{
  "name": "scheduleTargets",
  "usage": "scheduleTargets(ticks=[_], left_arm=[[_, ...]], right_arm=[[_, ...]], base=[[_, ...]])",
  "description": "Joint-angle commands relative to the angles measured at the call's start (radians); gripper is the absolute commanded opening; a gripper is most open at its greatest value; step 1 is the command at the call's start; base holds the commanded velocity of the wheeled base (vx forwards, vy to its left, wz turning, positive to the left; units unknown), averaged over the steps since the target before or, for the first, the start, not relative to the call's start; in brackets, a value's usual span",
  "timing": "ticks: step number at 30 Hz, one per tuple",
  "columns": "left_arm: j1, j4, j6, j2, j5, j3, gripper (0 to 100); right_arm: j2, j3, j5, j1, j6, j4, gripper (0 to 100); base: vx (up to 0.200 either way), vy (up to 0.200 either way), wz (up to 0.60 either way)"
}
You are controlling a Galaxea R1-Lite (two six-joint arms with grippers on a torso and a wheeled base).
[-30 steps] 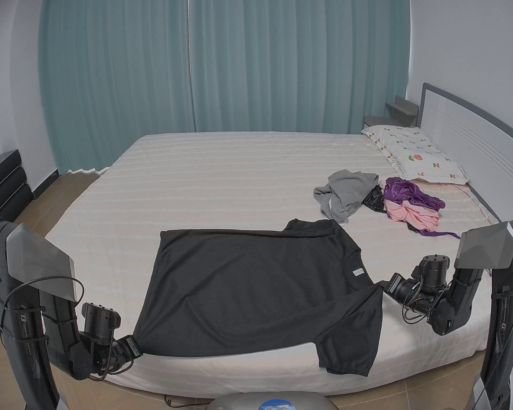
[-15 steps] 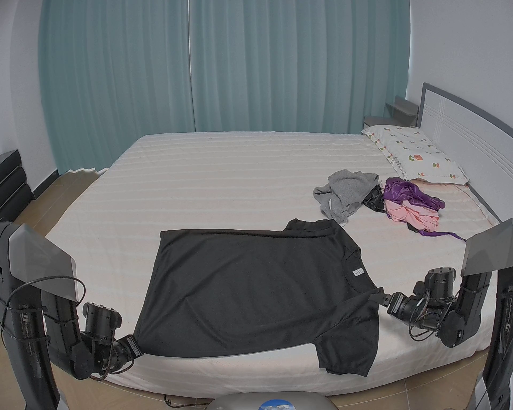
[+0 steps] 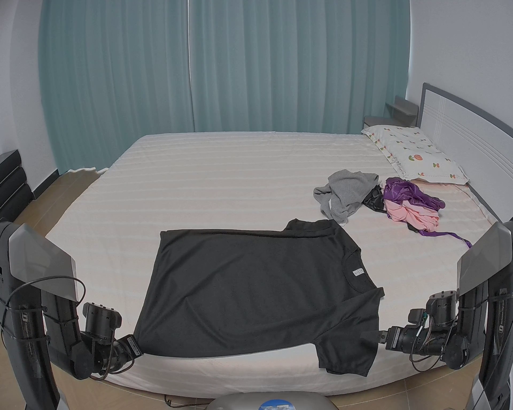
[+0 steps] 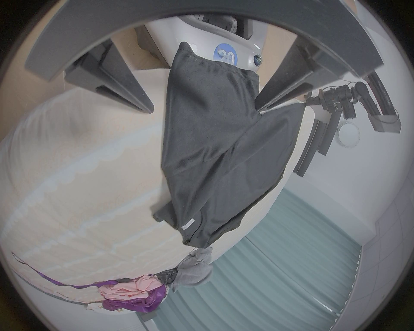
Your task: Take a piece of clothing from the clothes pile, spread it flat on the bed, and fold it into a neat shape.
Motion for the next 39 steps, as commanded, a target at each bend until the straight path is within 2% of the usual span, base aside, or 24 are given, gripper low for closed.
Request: scheduleTargets(ticks=[1,14,15,27,32,39], left_arm=[[0.000,0.000,0.000,0.000,0.001,-0.001,0],[0.002,0.000,0.000,0.000,0.001,-0.004,0],[0.002,0.000,0.000,0.000,0.001,-0.006,0],[0.003,0.000,-0.001,-0.001,0.001,-0.006,0],[0.011,0.000,-0.001,-0.011,0.002,-0.006,0],[0.022,-0.008,0.000,-0.014,0.002,-0.006,0]], right_arm=[[0.074,0.019,0.001,0.019,-0.007,-0.034,100],[0.083,-0.063,0.004,0.038,0.010,-0.033,100],[0.083,-0.063,0.004,0.038,0.010,-0.033,0],[0.060,0.000,-0.009,0.006,0.018,-0.034,0],[-0.022,0.062,-0.010,-0.062,0.003,-0.033,0],[-0.064,0.091,-0.009,-0.105,-0.007,-0.031,0]], base=[[0.000,0.000,0.00],[0.000,0.000,0.00],[0.000,0.000,0.00],[0.000,0.000,0.00],[0.000,0.000,0.00],[0.000,0.000,0.00]])
